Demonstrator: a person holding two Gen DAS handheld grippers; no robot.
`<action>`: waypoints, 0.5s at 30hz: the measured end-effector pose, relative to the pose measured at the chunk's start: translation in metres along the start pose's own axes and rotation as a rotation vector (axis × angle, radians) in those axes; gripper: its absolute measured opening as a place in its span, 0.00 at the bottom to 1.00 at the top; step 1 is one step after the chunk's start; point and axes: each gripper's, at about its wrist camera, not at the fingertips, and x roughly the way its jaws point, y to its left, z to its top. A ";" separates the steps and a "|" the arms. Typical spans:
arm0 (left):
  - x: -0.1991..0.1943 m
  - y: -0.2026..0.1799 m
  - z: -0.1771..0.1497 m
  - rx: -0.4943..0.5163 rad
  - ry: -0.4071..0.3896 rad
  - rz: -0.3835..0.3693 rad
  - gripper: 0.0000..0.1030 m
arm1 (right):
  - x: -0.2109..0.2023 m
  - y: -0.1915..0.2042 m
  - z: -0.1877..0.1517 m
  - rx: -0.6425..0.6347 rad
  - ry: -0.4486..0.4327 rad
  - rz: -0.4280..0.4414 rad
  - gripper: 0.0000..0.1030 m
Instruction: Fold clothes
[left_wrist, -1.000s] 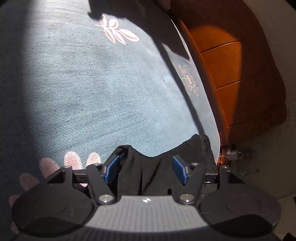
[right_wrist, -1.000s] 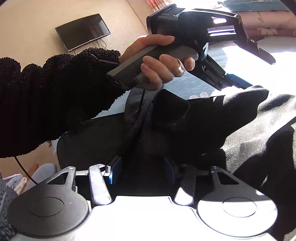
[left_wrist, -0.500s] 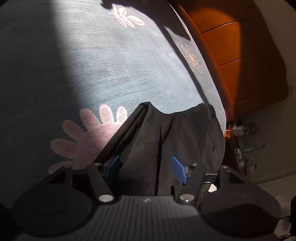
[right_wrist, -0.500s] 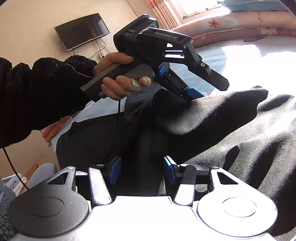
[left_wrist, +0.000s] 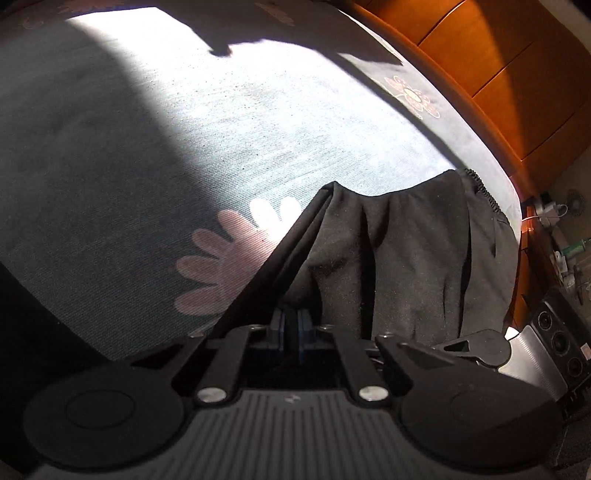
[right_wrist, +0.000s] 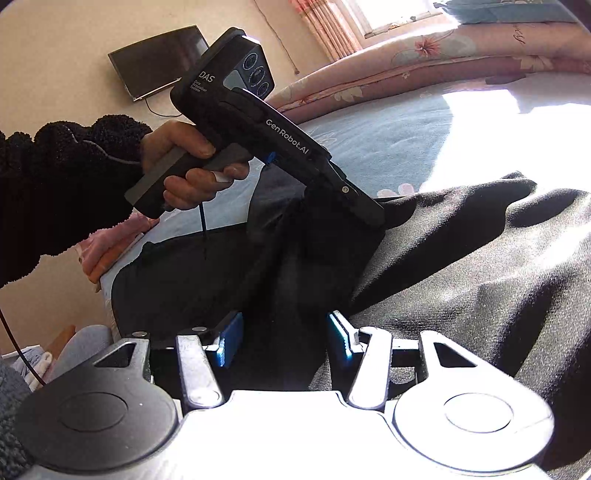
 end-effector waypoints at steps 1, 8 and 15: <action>-0.004 -0.003 -0.001 0.015 -0.017 0.017 0.03 | 0.000 0.001 0.000 0.000 -0.002 -0.002 0.54; -0.011 0.018 -0.012 -0.077 -0.038 0.107 0.03 | -0.009 0.006 0.001 -0.001 -0.050 0.055 0.60; -0.022 0.016 -0.014 -0.096 -0.078 0.082 0.03 | -0.026 0.003 0.006 0.015 -0.166 0.127 0.68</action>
